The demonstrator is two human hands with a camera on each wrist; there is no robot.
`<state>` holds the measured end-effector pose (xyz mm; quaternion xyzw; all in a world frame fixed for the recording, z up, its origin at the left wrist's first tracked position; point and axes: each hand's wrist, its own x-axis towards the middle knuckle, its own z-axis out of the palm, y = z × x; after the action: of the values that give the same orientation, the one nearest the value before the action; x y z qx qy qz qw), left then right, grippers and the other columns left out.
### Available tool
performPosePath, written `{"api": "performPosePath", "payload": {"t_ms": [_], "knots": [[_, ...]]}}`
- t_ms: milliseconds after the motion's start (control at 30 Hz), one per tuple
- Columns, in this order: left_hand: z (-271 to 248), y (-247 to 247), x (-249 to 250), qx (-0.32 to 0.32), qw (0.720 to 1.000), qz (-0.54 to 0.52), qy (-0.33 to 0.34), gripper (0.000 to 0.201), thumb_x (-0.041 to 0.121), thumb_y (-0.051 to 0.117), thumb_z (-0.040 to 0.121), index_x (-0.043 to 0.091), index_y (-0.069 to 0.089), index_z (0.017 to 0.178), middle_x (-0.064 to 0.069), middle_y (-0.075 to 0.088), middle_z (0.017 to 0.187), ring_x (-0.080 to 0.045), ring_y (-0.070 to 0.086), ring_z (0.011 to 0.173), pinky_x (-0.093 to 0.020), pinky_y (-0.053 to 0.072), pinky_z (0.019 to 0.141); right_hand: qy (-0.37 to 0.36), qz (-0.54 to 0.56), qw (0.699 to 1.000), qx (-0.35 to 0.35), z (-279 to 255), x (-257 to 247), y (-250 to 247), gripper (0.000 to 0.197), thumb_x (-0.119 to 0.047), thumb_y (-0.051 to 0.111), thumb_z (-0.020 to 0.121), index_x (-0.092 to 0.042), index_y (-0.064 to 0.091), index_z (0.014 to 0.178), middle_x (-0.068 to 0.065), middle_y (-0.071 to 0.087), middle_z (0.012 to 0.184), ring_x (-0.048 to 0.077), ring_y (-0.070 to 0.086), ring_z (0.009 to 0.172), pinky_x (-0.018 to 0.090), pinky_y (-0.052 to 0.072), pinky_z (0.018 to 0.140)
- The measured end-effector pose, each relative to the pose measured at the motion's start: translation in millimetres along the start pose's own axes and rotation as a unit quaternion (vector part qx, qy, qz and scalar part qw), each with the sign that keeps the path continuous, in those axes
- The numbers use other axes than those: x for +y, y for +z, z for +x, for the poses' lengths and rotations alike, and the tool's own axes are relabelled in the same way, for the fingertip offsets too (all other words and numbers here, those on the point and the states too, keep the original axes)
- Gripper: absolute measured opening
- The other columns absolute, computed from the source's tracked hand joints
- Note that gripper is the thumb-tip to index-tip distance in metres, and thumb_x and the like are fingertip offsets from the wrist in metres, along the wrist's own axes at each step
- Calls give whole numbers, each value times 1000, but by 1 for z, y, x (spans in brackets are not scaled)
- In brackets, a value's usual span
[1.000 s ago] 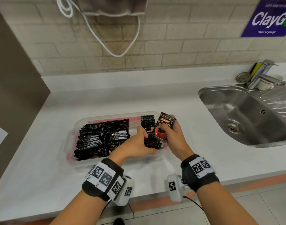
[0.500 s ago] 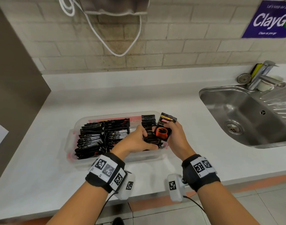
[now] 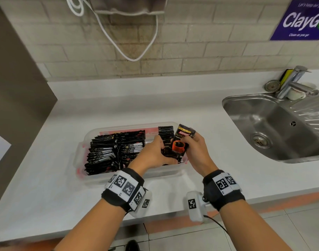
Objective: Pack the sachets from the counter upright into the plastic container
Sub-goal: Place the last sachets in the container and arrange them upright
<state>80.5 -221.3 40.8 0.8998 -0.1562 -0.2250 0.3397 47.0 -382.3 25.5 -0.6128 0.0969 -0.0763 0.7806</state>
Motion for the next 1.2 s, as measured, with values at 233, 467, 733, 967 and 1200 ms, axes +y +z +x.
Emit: {"api": "performPosePath", "payload": {"t_ms": [233, 467, 733, 967, 1200], "knots": [[-4, 5, -6, 18, 996, -82, -13, 60, 50, 85, 73, 19, 42, 102, -10, 68, 101, -18, 59, 80, -33, 44, 69, -17, 53, 998, -16, 2, -2, -2, 34, 12, 45, 86, -10, 57, 108, 8, 69, 98, 22, 67, 92, 28, 56, 70], [-5, 3, -6, -7, 983, -177, -43, 59, 40, 88, 72, 20, 46, 108, -7, 71, 96, -20, 70, 84, -37, 53, 79, -13, 66, 998, -20, 0, -7, -1, 36, 15, 44, 89, -14, 59, 103, 6, 70, 95, 22, 68, 91, 30, 56, 70], [-2, 9, -10, 47, 993, -107, -34, 33, 24, 81, 82, 22, 51, 93, 4, 59, 85, -12, 57, 73, -25, 43, 62, -63, -65, 992, -83, -11, -12, 1, 44, 17, 47, 88, -18, 49, 115, 12, 70, 90, 18, 69, 74, 17, 50, 46], [-4, 11, -12, 72, 992, -104, -20, 27, 7, 74, 84, 20, 52, 92, -3, 66, 81, -23, 66, 80, -28, 49, 68, -117, -206, 969, -74, -15, -6, -4, 32, 4, 55, 91, -25, 56, 105, 3, 70, 88, 11, 64, 67, 14, 48, 49], [-7, 9, -14, 71, 987, -147, -11, 27, -8, 64, 88, 17, 54, 93, -2, 66, 73, -8, 72, 66, -19, 56, 62, -200, -418, 885, -41, -15, 5, -6, 23, -5, 68, 83, -17, 66, 103, -4, 65, 98, 21, 55, 98, 30, 48, 86]]}}
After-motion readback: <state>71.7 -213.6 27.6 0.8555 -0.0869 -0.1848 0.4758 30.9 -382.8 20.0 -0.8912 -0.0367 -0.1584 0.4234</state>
